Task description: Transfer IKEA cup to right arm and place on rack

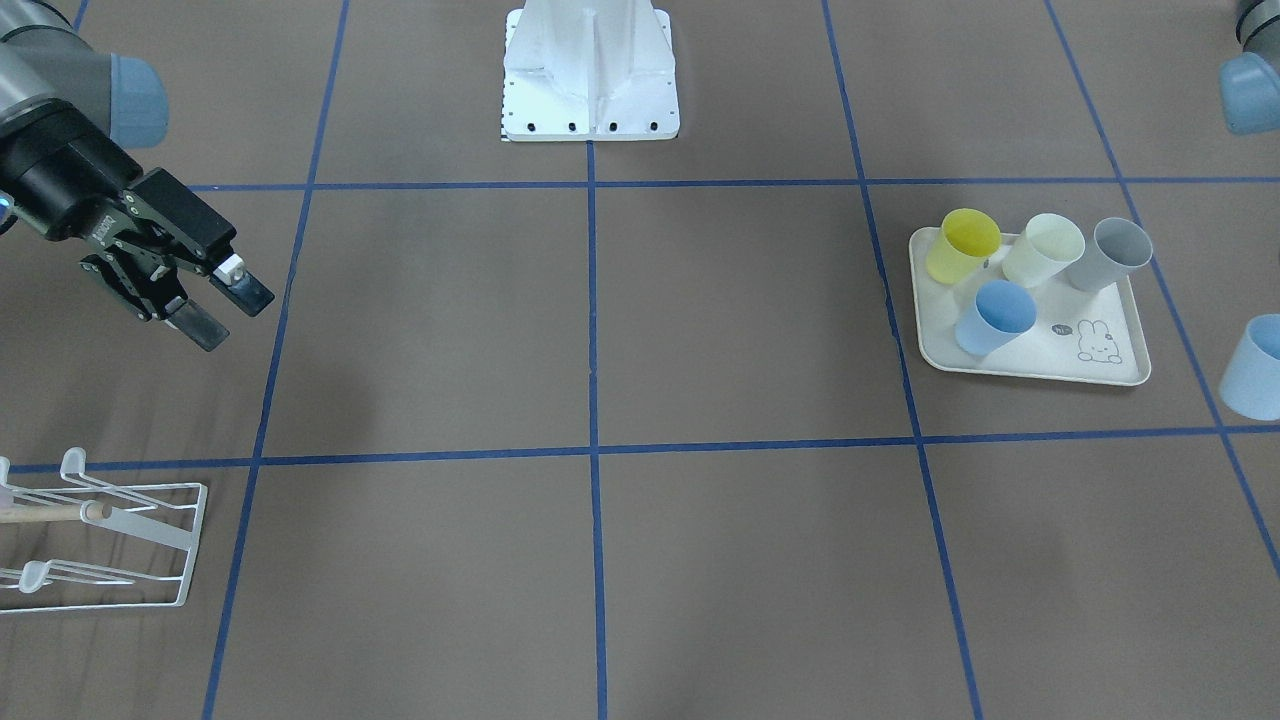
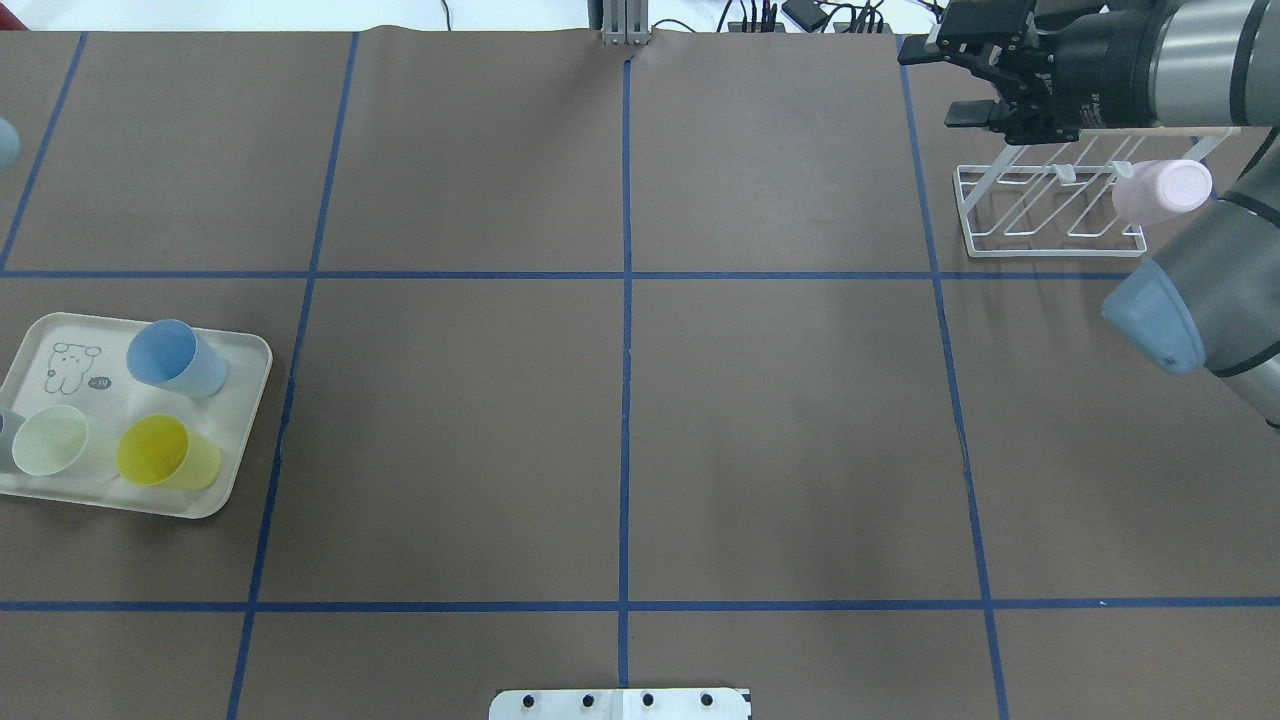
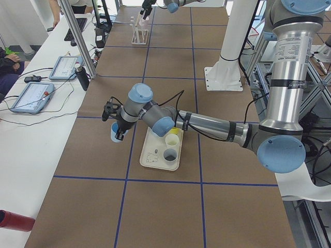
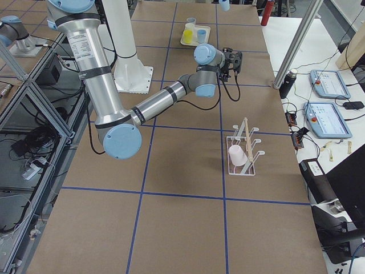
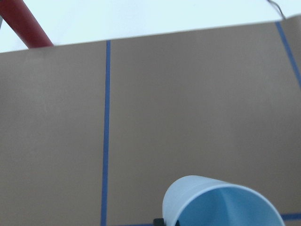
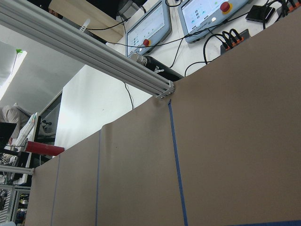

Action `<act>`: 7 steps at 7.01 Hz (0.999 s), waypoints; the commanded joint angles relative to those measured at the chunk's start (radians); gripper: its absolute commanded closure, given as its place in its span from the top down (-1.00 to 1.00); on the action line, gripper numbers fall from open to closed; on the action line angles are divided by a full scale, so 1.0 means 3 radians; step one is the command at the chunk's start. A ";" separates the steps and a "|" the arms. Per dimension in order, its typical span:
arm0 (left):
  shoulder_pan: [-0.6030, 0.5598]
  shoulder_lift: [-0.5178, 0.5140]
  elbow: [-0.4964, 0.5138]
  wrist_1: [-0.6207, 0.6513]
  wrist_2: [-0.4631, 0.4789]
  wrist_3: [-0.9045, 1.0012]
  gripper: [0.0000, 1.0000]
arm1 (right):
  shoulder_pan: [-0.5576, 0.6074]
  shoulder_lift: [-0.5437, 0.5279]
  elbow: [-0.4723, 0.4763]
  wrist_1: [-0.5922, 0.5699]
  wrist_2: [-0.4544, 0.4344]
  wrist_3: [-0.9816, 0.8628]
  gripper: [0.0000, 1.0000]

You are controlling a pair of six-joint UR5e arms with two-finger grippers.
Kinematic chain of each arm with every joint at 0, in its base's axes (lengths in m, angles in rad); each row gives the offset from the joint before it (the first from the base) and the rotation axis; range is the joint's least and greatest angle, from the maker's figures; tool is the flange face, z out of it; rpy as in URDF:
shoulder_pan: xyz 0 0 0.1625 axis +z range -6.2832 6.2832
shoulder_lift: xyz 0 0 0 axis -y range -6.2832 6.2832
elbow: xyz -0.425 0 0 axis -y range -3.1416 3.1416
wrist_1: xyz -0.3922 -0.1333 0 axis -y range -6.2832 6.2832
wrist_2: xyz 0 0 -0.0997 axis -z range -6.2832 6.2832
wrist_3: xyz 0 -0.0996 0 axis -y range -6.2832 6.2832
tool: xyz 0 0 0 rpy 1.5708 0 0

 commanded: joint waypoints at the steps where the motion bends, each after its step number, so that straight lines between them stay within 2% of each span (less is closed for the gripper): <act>1: 0.0246 -0.0243 -0.0209 -0.0179 0.0078 -0.1106 -1.00 | -0.0137 0.0195 -0.0038 0.0005 -0.0134 0.0335 1.00; 3: 0.0599 -0.0396 -0.0220 -0.0669 0.0164 -0.2267 -1.00 | -0.0449 0.0369 0.0002 0.0035 -0.0701 0.0719 0.99; 4: 0.0788 -0.0428 -0.0215 -0.0986 0.0317 -0.2809 -1.00 | -0.0536 0.0451 0.0007 0.0041 -0.0880 0.0959 0.99; 5: 0.0962 -0.0428 -0.0164 -0.1353 0.0485 -0.3209 -1.00 | -0.0633 0.0512 0.0002 0.0203 -0.1049 0.1164 1.00; 6: 0.1050 -0.0428 -0.0088 -0.1787 0.0583 -0.3598 -1.00 | -0.0822 0.0513 -0.0038 0.0493 -0.1365 0.1307 0.99; 7: 0.1152 -0.0433 0.0050 -0.2293 0.0599 -0.4042 -1.00 | -0.1051 0.0518 -0.0033 0.0561 -0.1667 0.1319 0.99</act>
